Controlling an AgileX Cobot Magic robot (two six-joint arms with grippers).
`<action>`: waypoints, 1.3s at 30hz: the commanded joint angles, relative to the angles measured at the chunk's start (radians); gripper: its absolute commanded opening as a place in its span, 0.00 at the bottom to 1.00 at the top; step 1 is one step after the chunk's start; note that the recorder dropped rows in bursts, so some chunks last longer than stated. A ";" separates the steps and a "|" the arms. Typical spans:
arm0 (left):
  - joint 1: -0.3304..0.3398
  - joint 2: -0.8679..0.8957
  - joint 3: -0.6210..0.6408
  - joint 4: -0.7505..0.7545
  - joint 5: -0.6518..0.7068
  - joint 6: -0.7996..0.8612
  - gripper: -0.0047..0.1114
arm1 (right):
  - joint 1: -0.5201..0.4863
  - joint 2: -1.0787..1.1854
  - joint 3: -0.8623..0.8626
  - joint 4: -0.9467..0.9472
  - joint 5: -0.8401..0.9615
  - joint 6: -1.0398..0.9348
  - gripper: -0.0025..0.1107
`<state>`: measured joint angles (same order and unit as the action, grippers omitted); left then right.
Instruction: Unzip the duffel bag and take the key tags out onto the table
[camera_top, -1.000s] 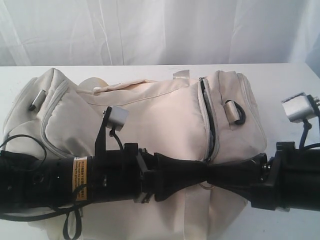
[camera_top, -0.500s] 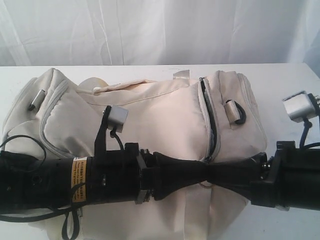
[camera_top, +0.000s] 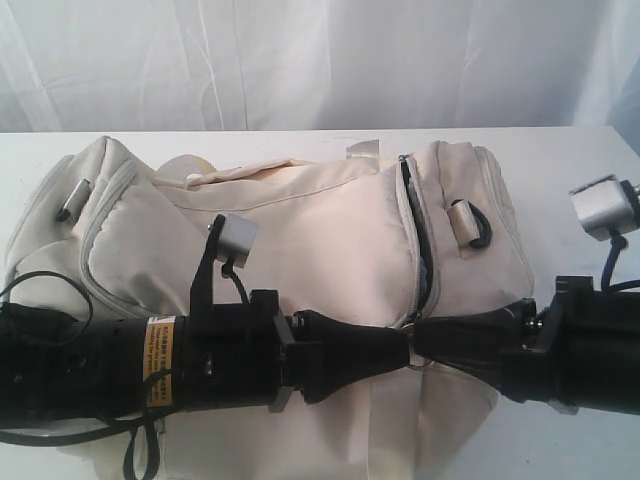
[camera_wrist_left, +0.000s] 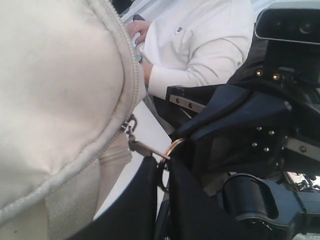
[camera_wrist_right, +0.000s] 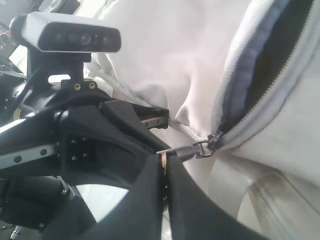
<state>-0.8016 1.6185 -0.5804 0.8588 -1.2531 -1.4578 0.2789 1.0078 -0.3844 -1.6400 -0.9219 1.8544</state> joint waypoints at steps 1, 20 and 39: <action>0.002 -0.003 -0.002 -0.006 0.032 -0.002 0.09 | 0.000 -0.008 -0.003 0.021 -0.063 -0.004 0.02; 0.002 -0.003 -0.002 -0.037 0.032 0.026 0.04 | 0.000 -0.006 -0.003 0.048 0.055 0.016 0.48; 0.002 -0.003 -0.002 0.052 0.155 0.024 0.04 | 0.000 0.008 -0.003 0.166 0.332 -0.110 0.54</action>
<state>-0.8016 1.6185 -0.5804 0.8855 -1.1349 -1.4304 0.2789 1.0078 -0.3844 -1.5161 -0.6265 1.7727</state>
